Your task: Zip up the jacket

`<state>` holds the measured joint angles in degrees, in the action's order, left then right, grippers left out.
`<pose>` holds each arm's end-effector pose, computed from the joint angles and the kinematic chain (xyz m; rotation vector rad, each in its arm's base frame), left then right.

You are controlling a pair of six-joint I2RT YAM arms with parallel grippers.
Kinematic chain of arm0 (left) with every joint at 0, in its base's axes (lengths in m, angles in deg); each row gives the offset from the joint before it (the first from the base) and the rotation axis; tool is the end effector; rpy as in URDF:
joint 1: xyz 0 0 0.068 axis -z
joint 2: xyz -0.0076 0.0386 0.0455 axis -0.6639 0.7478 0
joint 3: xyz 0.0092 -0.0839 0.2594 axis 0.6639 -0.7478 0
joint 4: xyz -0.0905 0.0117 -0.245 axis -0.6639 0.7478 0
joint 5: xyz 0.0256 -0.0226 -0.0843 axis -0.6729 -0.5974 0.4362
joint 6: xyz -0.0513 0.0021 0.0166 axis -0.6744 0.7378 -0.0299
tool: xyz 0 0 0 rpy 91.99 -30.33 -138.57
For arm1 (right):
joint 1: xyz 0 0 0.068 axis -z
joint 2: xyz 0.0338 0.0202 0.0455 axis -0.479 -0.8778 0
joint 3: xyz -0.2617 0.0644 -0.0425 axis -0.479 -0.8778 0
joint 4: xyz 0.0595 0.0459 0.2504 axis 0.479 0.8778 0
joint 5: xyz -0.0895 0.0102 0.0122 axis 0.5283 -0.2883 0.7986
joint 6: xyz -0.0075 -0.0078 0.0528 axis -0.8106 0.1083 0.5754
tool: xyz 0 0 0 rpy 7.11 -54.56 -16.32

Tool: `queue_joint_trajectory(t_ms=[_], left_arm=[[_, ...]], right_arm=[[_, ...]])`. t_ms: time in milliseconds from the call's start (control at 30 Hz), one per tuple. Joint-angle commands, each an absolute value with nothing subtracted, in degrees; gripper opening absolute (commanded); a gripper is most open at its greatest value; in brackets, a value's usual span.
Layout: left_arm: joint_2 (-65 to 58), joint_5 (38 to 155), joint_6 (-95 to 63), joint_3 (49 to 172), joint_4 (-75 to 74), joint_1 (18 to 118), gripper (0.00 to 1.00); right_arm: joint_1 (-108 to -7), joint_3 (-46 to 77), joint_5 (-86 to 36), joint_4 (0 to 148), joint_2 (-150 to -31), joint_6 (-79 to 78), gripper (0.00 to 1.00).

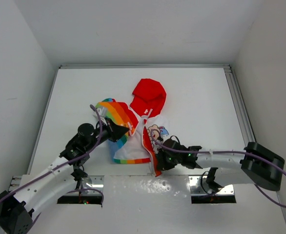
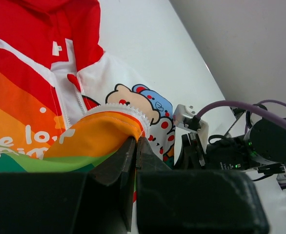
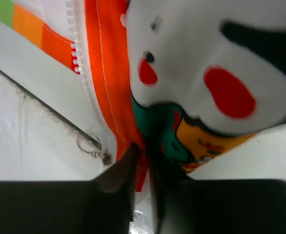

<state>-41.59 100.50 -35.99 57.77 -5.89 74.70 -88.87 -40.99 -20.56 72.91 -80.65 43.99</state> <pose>0.1380 -0.0991 0.2358 0.1931 1.8538 -0.9942 0.0980 0.1757 0.1208 -0.2363 2.6848 0.8240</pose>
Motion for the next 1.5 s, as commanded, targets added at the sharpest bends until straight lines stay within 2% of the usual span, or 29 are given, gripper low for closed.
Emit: queue_joint_trajectory(t_ms=[0,133,200,733,933,1000,1133,1467], left_arm=[[-42.08,100.22,-35.75,60.39,-7.24,75.35,0.00],[-42.17,100.05,-35.58,60.30,-6.62,75.35,0.00],[-41.99,100.13,-35.67,60.39,-6.63,75.26,0.00],[-41.82,100.57,-35.67,59.78,-7.06,75.35,0.00],[-41.91,100.84,-35.84,59.51,-7.41,75.26,0.00],[-41.73,101.01,-35.84,59.51,-7.42,75.26,0.00],[-42.34,100.84,-35.84,59.25,-7.50,75.26,0.00],[-41.99,101.19,-35.49,59.42,-7.33,75.26,0.00]], right_arm=[[-89.09,-38.38,-13.72,77.93,-78.89,43.73,0.20],[-89.70,-37.50,-13.27,80.92,-76.07,42.76,0.43],[-91.19,-36.80,-12.31,82.24,-74.49,42.58,0.45],[-96.73,-33.28,-14.32,82.86,-77.47,44.60,0.40],[-97.17,-33.02,-15.73,84.01,-78.88,45.74,0.32],[-97.35,-32.41,-16.43,84.10,-79.84,45.84,0.32],[-98.92,-30.65,-16.79,84.97,-80.81,45.66,0.42],[-100.34,-28.18,-16.87,85.15,-84.95,46.19,0.43]])
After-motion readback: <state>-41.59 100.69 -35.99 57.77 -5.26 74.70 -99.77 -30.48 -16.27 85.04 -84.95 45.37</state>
